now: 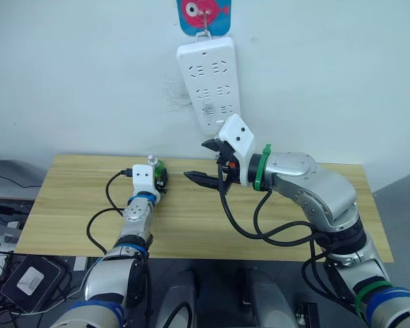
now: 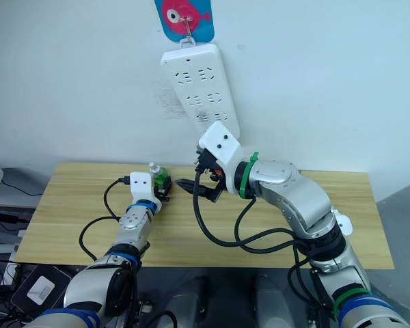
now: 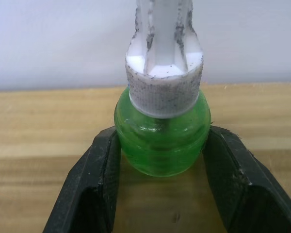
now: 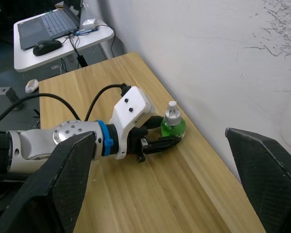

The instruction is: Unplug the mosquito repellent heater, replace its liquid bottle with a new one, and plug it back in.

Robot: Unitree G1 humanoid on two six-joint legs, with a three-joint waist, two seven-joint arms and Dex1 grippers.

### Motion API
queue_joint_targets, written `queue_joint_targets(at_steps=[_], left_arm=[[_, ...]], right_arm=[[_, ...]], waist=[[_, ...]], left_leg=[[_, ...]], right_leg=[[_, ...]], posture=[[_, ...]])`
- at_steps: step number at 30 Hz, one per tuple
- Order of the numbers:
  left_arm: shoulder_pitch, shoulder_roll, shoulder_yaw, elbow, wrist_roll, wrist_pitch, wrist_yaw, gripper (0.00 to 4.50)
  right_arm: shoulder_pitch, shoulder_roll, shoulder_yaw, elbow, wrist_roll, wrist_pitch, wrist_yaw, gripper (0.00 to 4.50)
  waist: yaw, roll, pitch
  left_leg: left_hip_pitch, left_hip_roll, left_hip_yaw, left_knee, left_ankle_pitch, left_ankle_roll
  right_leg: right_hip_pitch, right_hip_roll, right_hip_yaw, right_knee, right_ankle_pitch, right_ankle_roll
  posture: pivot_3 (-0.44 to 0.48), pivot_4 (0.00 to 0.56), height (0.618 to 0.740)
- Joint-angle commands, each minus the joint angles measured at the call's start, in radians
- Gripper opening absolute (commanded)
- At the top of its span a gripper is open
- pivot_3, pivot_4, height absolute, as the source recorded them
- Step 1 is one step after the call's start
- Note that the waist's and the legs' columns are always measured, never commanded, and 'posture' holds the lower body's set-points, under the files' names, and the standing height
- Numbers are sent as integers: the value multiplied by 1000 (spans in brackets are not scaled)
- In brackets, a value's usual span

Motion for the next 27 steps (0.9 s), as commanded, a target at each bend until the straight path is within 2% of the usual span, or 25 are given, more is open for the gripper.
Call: queue_joint_targets(at_steps=[1,5,8,11,14,17,22,27], left_arm=[[38,20,-54,-101,37,-50,-80,2163],[133,32,-138,-356,-1,14,-313,2163],[265,71,-230,-705,-106,227,-554,2163],[375,186,-308,-1046,-220,456,-754,2163],[385,283,-344,-1232,-297,619,-872,2163],[303,313,-353,-1256,-330,701,-944,2163],[158,295,-396,-1108,-281,631,-1068,2163],[53,257,-411,-1017,-264,601,-1131,2163]], right_arm=[[18,-35,-30,-54,14,-36,28,4500],[96,-146,-43,-51,5,-131,116,4500],[152,-232,-54,-50,1,-196,184,4500],[186,-282,-85,-66,45,-207,245,4500],[209,-294,-96,-68,70,-227,283,4500],[236,-296,-103,-70,93,-241,307,4500],[220,-254,-107,-31,112,-247,301,4500],[196,-186,-121,18,81,-297,236,4500]], waist=[[-1,0,1],[2,1,2],[3,1,3],[0,2,4],[-1,4,4],[5,5,4],[17,5,4],[15,5,4]], left_leg=[[0,0,0,0,0,0],[-2,-1,-1,-1,0,0],[-3,-1,-1,-1,0,-1],[-2,-1,-1,-1,1,-1],[-2,0,-3,-2,1,-3],[-2,0,-3,-2,3,-5],[-2,0,-4,0,3,-5],[-3,0,-4,0,6,-10]], right_leg=[[0,0,0,0,0,0],[0,-2,-1,-1,0,0],[0,-3,-1,-2,0,0],[0,-3,-1,-2,0,0],[0,-2,-2,-2,0,0],[0,-3,-4,-2,0,0],[1,-3,-11,-2,0,-1],[0,-4,-15,-1,0,-1]], posture=[[50,360,740],[74,355,740],[79,346,740],[80,333,740],[82,312,740],[70,290,740],[37,263,740],[8,249,740]])
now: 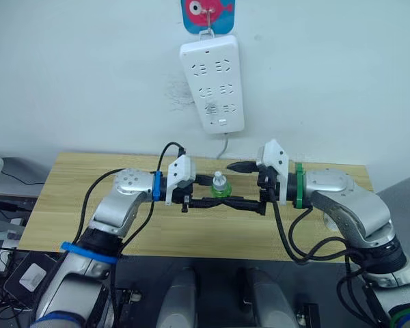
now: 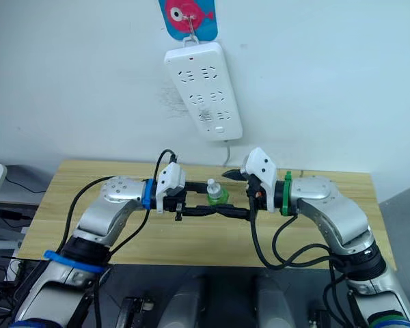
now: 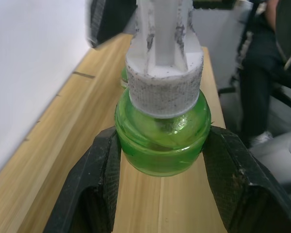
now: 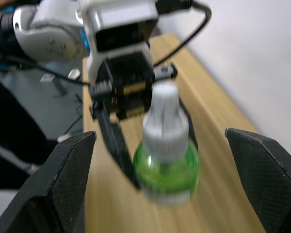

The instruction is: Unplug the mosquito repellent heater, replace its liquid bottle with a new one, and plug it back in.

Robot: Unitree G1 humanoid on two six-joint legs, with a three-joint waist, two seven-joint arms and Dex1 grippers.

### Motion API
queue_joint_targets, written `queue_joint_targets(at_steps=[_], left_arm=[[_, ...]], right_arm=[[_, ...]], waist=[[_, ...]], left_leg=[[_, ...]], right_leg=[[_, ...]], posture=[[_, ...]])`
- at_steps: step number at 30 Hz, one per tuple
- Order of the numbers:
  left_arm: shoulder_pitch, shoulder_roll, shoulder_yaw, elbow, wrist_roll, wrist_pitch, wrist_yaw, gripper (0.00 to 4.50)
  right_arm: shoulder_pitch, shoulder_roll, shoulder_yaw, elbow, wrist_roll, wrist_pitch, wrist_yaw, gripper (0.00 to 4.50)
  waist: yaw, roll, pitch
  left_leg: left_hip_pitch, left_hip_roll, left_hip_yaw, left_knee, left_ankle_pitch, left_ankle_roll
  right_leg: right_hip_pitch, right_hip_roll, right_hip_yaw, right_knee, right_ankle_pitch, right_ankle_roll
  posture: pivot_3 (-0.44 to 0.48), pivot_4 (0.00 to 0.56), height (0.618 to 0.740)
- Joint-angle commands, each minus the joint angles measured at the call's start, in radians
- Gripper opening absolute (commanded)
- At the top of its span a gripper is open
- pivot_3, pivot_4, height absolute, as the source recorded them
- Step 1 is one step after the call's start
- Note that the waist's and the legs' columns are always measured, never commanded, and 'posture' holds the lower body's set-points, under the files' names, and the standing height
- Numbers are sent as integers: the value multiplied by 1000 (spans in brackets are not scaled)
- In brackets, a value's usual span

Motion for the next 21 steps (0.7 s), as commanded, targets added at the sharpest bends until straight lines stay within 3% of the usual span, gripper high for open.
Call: queue_joint_targets(at_steps=[1,6,9,19,21], left_arm=[[-41,-15,-4,28,7,-36,-44,2163],[-74,-24,1,73,17,-55,-77,2163],[-86,-27,4,88,23,-64,-90,2163],[-79,-27,18,73,31,-74,-89,2163],[-69,-24,22,59,30,-71,-88,2163]], right_arm=[[-14,30,-31,-2,-10,-46,-38,4500],[-4,35,-29,7,-22,-63,-47,4500],[8,26,-38,3,-15,-65,-39,3937],[27,1,-24,0,18,-37,10,514],[25,5,-27,6,20,-38,7,278]], waist=[[-2,0,0],[-10,0,0],[-12,0,0],[-23,-1,-1],[-23,0,-2]], left_leg=[[0,0,0,0,0,0],[0,0,0,0,0,0],[0,0,0,1,0,0],[0,0,0,2,1,-1],[0,0,0,2,1,-1]], right_leg=[[0,0,0,0,0,0],[0,0,0,0,0,0],[0,0,0,0,0,0],[0,0,0,2,0,0],[0,0,0,2,0,0]], posture=[[1,247,740],[-11,243,740],[-12,243,740],[23,239,740],[30,237,740]])
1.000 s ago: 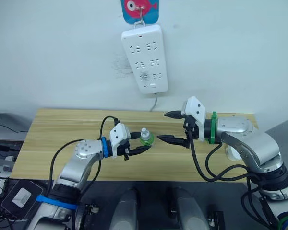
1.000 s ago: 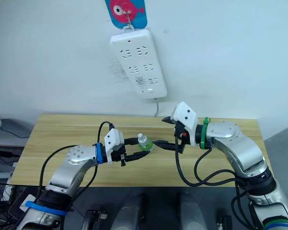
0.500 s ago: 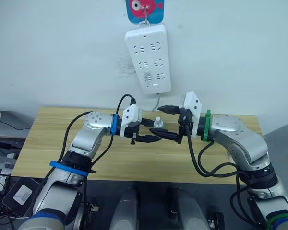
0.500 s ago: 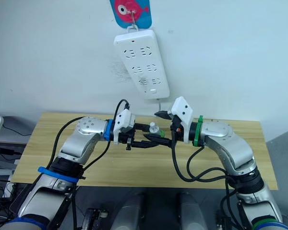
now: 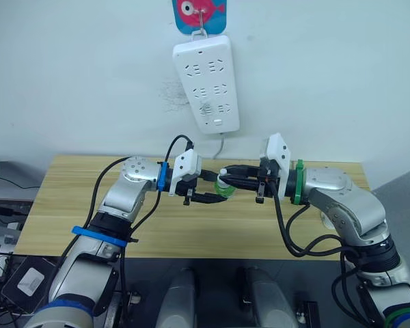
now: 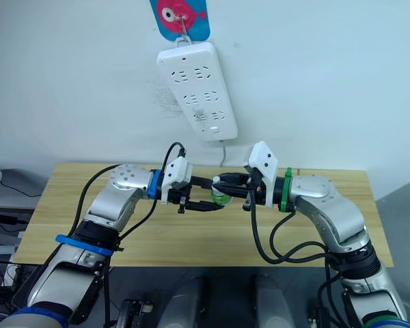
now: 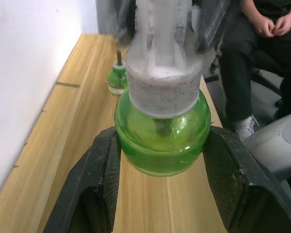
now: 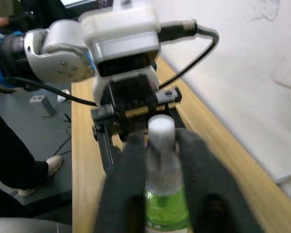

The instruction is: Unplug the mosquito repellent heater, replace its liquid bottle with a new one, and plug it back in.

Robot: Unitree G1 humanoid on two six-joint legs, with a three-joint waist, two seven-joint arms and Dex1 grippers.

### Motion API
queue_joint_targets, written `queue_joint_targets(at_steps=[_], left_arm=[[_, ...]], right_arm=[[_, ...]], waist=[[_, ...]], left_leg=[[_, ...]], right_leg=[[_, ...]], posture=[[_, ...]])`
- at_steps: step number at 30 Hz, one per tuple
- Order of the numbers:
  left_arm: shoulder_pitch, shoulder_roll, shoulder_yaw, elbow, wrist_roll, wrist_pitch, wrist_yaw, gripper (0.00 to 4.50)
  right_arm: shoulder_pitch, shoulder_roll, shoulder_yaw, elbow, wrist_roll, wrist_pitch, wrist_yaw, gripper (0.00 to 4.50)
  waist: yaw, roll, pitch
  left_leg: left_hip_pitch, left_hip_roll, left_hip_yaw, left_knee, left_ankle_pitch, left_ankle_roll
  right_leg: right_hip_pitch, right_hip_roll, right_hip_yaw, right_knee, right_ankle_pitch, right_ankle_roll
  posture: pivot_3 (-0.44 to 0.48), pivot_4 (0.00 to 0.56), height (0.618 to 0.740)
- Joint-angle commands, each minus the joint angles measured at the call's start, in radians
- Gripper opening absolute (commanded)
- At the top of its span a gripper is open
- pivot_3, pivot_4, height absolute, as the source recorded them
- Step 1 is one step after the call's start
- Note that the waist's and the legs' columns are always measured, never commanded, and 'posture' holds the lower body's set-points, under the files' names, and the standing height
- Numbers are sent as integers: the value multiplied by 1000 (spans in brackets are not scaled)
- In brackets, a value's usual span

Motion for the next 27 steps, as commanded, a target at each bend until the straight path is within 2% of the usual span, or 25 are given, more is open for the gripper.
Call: queue_joint_targets(at_steps=[1,2,8,27], left_arm=[[6,0,27,-67,-26,-10,-4,2163],[10,1,28,-71,-26,-10,-3,2163],[22,3,34,-86,-25,-7,3,2163],[18,-5,28,-93,-24,-1,5,2163]], right_arm=[[4,0,-10,-4,12,7,1,278],[2,2,-14,-1,18,11,3,278],[-9,5,-11,19,12,-7,0,2265],[19,-9,1,-13,25,-3,28,2265]], waist=[[0,0,0],[0,0,-1],[2,0,-2],[2,-1,-4]], left_leg=[[0,0,0,0,0,0],[0,0,0,0,0,0],[0,0,0,1,0,0],[3,0,1,2,0,-1]], right_leg=[[0,0,0,0,0,0],[0,0,0,0,0,0],[0,0,0,1,0,0],[0,0,0,7,0,0]], posture=[[30,237,740],[36,235,740],[50,231,740],[45,225,740]])
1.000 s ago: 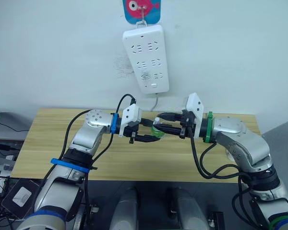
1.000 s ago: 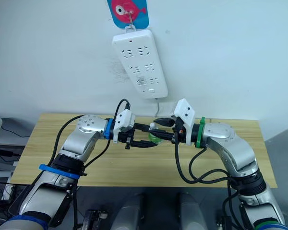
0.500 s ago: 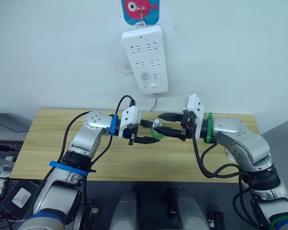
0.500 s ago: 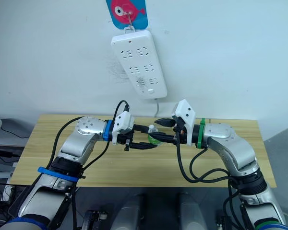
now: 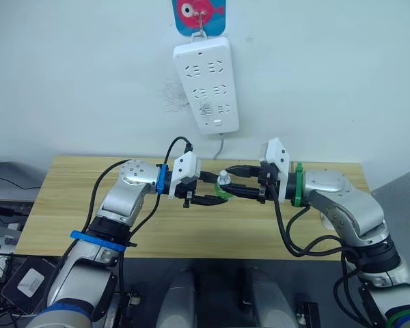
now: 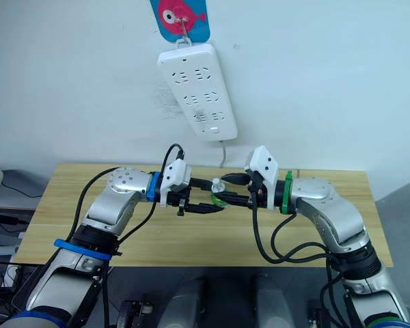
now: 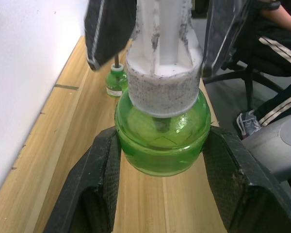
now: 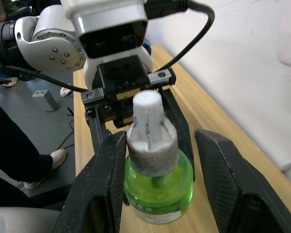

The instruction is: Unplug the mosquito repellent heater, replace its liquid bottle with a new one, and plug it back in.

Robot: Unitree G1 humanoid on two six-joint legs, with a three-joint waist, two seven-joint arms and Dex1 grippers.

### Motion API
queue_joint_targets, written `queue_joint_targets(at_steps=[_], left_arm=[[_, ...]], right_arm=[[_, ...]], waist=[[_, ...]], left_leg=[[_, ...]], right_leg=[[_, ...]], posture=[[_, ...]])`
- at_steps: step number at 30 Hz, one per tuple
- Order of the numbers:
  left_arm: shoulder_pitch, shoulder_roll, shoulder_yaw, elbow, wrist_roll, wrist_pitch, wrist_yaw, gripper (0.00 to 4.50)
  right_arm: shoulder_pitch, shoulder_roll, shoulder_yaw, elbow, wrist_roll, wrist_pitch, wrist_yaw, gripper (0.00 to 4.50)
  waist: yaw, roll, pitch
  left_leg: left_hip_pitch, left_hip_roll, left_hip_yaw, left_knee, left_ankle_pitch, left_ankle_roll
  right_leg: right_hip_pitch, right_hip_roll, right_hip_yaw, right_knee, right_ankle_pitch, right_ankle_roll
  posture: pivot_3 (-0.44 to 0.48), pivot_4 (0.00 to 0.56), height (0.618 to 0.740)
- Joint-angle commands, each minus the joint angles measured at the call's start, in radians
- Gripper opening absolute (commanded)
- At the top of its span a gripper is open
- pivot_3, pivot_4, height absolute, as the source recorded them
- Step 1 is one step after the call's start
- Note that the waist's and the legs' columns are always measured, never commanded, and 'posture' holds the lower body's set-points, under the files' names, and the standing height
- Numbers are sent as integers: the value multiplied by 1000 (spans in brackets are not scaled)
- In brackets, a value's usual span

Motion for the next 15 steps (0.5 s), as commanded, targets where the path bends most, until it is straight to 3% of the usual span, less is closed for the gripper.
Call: queue_joint_targets(at_steps=[1,8,11,13,15], left_arm=[[-11,-6,15,-41,-17,-11,-3,2163],[-10,-7,15,-49,-19,-6,-3,2163],[-8,-7,15,-56,-19,-2,-1,2163],[-7,-7,15,-65,-22,4,1,2163],[-5,-6,15,-73,-24,9,2,2163]], right_arm=[[6,2,-12,-43,15,-3,4,2265],[5,8,-2,-30,-1,-21,-1,2265],[5,8,0,-29,4,-20,7,1688],[4,7,4,-27,7,-20,15,1046],[4,7,5,-27,10,-21,22,1036]], waist=[[0,0,0],[0,0,0],[0,0,0],[0,0,0],[0,0,0]], left_leg=[[0,0,0,0,0,0],[0,0,0,0,0,0],[0,0,0,1,0,0],[1,0,0,1,0,0],[1,0,0,1,0,0]], right_leg=[[0,0,0,0,0,0],[0,0,0,1,0,0],[0,0,0,1,0,0],[0,0,0,2,0,0],[0,0,0,2,0,0]], posture=[[40,228,740],[41,229,740],[45,233,740],[51,236,740],[51,236,740]])
